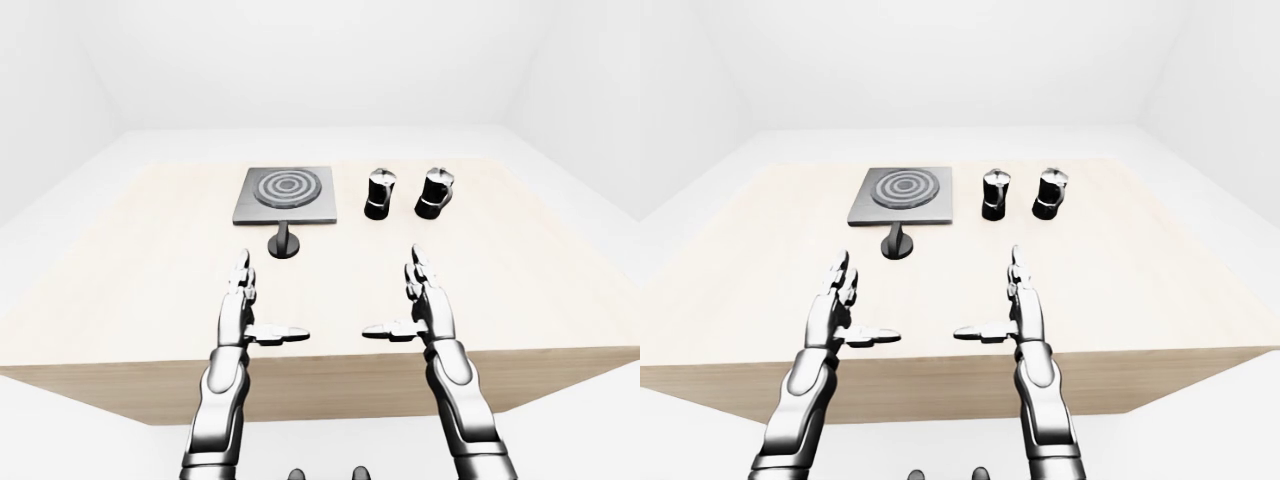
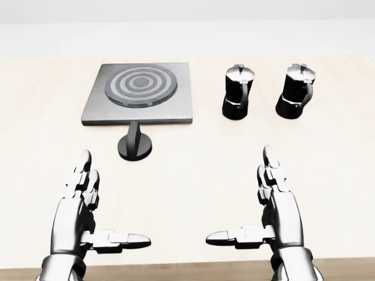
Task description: Turn off the stove.
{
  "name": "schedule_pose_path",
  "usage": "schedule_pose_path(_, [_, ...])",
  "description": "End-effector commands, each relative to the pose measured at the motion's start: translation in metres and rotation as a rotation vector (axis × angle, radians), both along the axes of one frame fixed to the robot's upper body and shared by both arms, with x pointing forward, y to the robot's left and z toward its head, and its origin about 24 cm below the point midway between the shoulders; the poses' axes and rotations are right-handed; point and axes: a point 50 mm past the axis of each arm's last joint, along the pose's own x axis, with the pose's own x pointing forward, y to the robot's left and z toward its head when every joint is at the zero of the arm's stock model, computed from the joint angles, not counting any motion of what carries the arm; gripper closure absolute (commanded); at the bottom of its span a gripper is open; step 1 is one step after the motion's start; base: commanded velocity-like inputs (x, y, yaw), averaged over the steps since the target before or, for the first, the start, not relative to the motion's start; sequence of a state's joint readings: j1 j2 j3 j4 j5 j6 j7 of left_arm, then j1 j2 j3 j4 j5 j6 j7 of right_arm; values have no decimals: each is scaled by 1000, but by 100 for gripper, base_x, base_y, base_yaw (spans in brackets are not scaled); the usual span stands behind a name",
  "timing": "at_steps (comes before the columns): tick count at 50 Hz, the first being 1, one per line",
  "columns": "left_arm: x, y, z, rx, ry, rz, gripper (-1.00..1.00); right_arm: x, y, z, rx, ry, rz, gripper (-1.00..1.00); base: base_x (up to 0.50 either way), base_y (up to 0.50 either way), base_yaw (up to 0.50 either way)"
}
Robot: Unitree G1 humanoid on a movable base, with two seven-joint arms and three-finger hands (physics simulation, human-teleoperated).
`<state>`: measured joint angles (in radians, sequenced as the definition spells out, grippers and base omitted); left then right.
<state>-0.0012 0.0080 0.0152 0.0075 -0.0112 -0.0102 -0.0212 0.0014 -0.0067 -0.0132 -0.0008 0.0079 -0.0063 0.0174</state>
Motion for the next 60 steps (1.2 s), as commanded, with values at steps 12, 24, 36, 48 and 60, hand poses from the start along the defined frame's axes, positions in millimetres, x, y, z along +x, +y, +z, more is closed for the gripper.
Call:
schedule_pose_path(12, [2, 7, -3, 6, -7, -8, -100, -3, -7, 4, 3, -25, 0, -100, 0, 0, 0])
schedule_pose_path(24, [1, 7, -1, 1, -9, -9, -100, -2, -7, 3, 5, -27, 5, -100, 0, 0, 0])
schedule_pose_path(36, [1, 7, -2, 3, -10, -7, -100, -2, -6, 3, 2, -26, 8, -100, 0, 0, 0])
schedule_pose_path(48, [-1, 7, -1, 3, -13, -10, -100, -3, -4, 5, -3, -28, 17, -100, 0, 0, 0])
schedule_pose_path(60, [-1, 7, 0, 2, -16, -11, -100, -3, -5, 3, -3, -28, 19, -100, 0, 0, 0])
